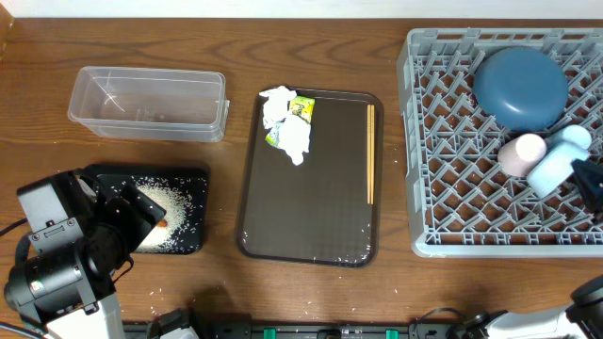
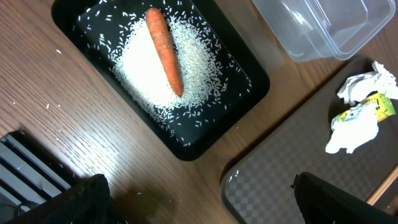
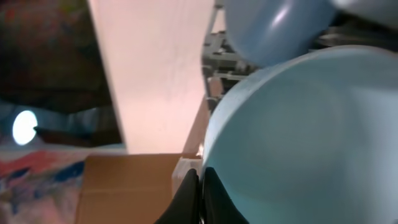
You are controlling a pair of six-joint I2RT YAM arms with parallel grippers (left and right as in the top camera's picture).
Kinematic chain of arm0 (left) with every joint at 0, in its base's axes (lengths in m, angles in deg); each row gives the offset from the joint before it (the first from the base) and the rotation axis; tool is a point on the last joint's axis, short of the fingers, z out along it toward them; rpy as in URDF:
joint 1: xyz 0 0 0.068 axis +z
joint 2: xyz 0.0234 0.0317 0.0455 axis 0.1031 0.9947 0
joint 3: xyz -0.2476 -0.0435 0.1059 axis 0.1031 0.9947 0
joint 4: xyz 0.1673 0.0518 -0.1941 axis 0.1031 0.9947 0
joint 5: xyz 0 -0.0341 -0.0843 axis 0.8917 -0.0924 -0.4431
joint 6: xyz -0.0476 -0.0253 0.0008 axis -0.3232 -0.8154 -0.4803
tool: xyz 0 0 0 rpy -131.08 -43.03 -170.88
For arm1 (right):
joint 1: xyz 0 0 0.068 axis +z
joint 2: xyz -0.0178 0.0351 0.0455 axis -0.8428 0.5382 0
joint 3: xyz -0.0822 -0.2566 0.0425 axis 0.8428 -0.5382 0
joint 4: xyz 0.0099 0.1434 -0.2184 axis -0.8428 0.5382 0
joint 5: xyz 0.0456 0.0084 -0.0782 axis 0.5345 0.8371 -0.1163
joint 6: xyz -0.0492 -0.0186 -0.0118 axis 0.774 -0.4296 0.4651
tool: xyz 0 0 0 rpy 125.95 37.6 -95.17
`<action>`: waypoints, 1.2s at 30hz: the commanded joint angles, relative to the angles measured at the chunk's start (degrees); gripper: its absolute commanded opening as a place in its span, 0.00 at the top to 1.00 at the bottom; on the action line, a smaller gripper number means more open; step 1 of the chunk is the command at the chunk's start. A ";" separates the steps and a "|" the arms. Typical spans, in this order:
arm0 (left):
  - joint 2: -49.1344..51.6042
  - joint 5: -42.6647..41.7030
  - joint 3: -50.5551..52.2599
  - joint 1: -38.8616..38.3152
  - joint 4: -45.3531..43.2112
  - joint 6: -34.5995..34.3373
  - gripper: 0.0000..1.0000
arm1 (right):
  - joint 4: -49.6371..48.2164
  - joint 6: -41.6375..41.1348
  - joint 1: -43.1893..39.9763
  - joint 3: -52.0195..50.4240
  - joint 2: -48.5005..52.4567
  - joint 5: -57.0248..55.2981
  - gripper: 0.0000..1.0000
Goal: Sort waste into correct bins and load items into the dishwasher rack
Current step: 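Lower the light-blue cup into the rack's front right and release, then move the right gripper over the chopsticks on the brown tray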
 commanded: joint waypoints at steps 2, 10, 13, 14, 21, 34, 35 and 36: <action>0.00 0.70 0.11 0.22 0.20 0.57 0.03 | 0.11 -5.99 -3.21 -0.11 -6.29 -10.49 0.89; 0.00 0.70 0.11 0.22 0.20 0.57 0.03 | -1.11 -15.39 -4.02 0.28 -16.70 -20.22 0.32; 0.00 0.70 0.11 0.22 0.20 0.57 0.03 | -1.55 -17.33 -3.72 0.28 -20.76 -20.44 0.21; 0.00 0.70 0.11 0.22 0.20 0.57 0.03 | -1.60 -17.99 -3.56 0.28 -22.14 -20.61 0.17; 0.00 0.70 0.11 0.22 0.20 0.57 0.03 | -1.70 -19.85 -1.75 0.28 -29.83 -24.09 0.11; 0.00 0.70 0.11 0.22 0.20 0.57 0.03 | 3.69 -16.94 24.00 0.28 -40.92 -27.65 0.12; 0.00 0.70 0.11 0.22 0.20 0.57 0.03 | 3.28 -17.86 28.30 0.28 -41.27 -30.71 0.12; 0.00 0.70 0.11 0.22 0.20 0.57 0.04 | 2.71 -19.12 32.70 0.28 -41.46 -34.32 0.12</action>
